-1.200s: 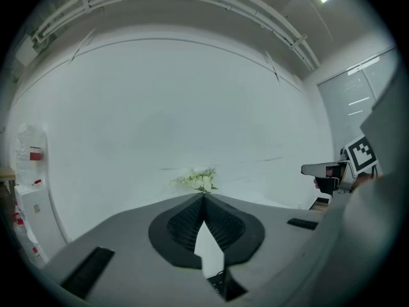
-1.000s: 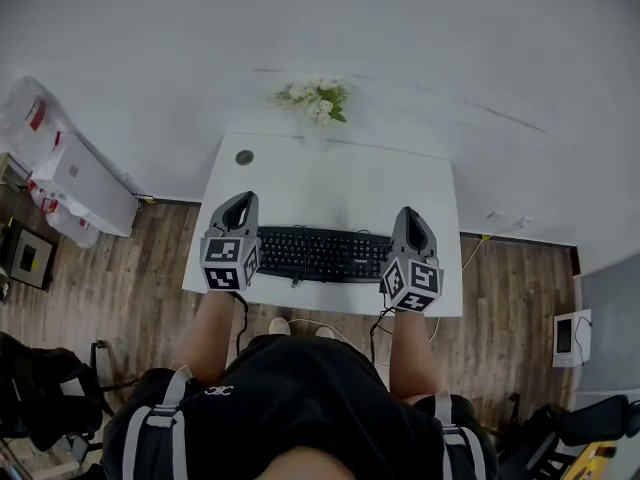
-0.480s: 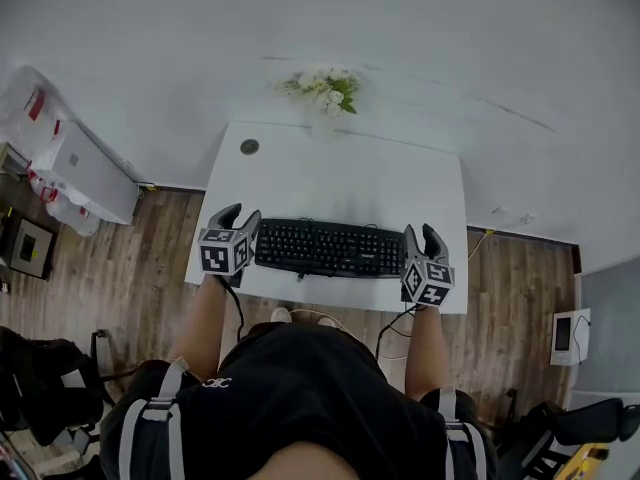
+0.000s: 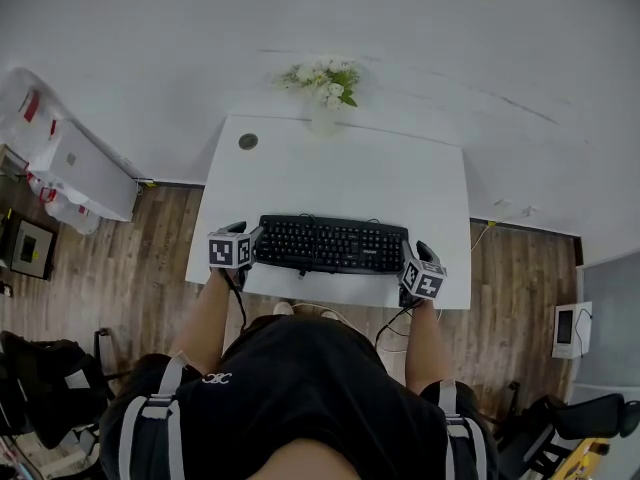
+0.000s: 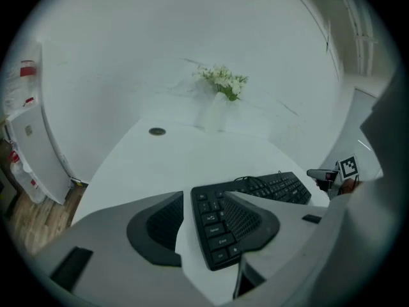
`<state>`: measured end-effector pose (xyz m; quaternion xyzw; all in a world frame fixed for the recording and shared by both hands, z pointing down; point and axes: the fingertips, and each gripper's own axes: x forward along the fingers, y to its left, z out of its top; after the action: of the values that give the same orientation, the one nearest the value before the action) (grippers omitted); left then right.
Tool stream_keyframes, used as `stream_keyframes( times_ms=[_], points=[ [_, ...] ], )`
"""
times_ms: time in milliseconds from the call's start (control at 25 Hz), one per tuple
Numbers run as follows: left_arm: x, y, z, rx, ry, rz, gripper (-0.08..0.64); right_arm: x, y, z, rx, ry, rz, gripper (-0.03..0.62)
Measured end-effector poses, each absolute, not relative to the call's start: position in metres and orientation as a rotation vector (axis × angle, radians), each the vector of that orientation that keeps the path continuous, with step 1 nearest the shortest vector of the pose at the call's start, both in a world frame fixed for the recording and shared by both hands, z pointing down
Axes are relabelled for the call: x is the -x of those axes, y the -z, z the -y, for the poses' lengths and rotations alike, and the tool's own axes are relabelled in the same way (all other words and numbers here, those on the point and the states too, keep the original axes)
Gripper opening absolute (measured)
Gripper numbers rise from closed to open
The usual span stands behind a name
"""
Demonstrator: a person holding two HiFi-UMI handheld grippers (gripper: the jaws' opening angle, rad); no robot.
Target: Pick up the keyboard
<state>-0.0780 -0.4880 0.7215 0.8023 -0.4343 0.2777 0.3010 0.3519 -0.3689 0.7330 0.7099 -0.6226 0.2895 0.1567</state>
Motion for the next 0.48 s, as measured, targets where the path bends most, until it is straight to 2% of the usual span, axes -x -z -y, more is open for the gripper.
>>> stream_keyframes(
  times_ms=[480],
  points=[
    [0.077, -0.785, 0.477, -1.999, -0.782, 1.033, 0.212, -0.359, -0.784, 0.362, -1.944, -1.0, 1.714, 0.209]
  ],
)
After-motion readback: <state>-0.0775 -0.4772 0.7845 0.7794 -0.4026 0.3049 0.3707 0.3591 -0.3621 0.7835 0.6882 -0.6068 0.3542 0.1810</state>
